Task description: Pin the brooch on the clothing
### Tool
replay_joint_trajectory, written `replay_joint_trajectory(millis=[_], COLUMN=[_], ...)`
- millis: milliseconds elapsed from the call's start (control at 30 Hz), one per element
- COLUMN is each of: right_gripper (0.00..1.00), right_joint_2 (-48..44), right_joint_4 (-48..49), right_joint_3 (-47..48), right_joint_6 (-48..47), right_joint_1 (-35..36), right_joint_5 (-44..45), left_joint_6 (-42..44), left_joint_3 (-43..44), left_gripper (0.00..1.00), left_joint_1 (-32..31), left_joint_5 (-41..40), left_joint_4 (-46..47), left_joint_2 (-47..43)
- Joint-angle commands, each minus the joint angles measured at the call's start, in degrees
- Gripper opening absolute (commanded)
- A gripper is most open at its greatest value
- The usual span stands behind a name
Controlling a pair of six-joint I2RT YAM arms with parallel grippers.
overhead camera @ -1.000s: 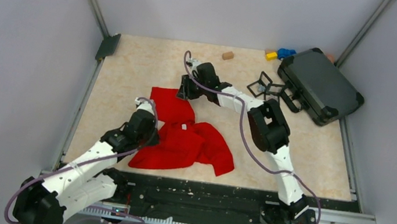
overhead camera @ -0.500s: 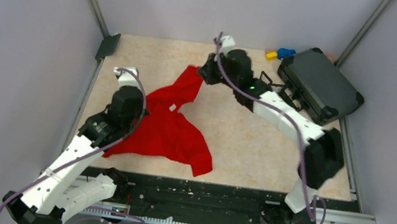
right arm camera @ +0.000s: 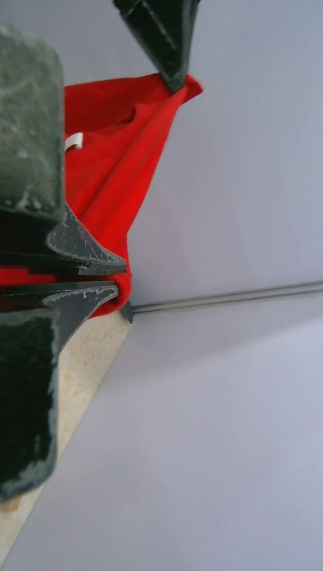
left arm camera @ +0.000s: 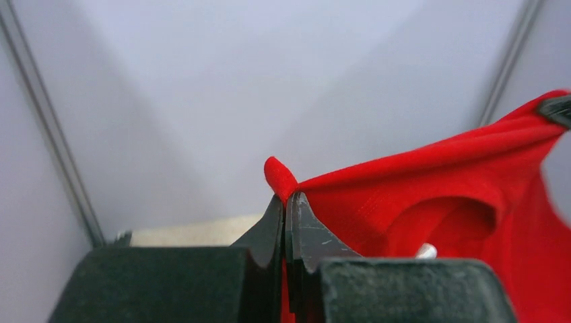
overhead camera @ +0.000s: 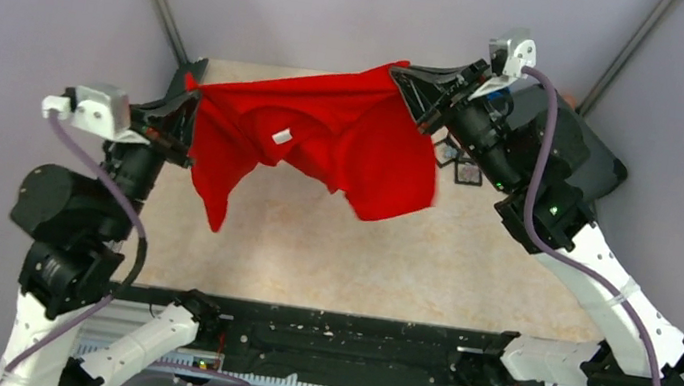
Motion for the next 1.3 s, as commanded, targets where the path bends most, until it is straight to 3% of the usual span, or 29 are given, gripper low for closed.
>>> replay_joint_trajectory(millis=[0, 133, 300, 533, 733, 833, 933, 1067, 1267], right_gripper=[0.00, 0.00, 0.00, 0.00, 0.00, 0.00, 0.00, 0.00, 0.00], right_joint_2=[-4.1, -7.0, -11.3, -11.3, -6.6, -1.3, 4.1, 10.6, 16.6], right_joint_4=[1.7, 2.2, 4.5, 5.2, 9.1, 9.5, 10.6, 13.4, 14.4], right_joint_3=[3.7, 2.7, -1.4, -5.6, -8.4, -7.2, -5.1, 0.4, 10.9], right_joint_6=[-2.7, -1.5, -1.1, -3.1, -5.2, -3.6, -0.8, 1.8, 3.3], right_joint_1=[0.2, 0.2, 0.2, 0.2, -0.2, -3.0, -6.6, -10.8, -13.6], right_joint_5=[-4.1, -7.0, -6.9, 3.5, 14.8, 12.6, 9.0, 4.9, -1.2], left_joint_6=[6.7, 5.4, 3.3, 3.4, 5.0, 4.6, 1.0, 0.8, 5.0], left_joint_3=[9.0, 15.5, 16.6, 12.6, 2.8, 1.1, 2.6, 13.8, 40.2], left_gripper=[0.00, 0.00, 0.00, 0.00, 0.00, 0.00, 0.00, 0.00, 0.00], left_joint_1=[0.5, 0.5, 0.5, 0.5, 0.9, 5.7, 18.2, 26.1, 27.9], left_joint_5=[10.0, 19.2, 21.3, 16.3, -0.9, 4.6, 17.9, 26.4, 32.3], left_joint_4=[-0.3, -4.2, -5.3, -5.6, -3.0, -1.8, -0.4, -1.0, -7.1], left_joint_2=[1.8, 3.6, 3.3, 5.8, 11.2, 14.8, 19.6, 29.2, 42.2])
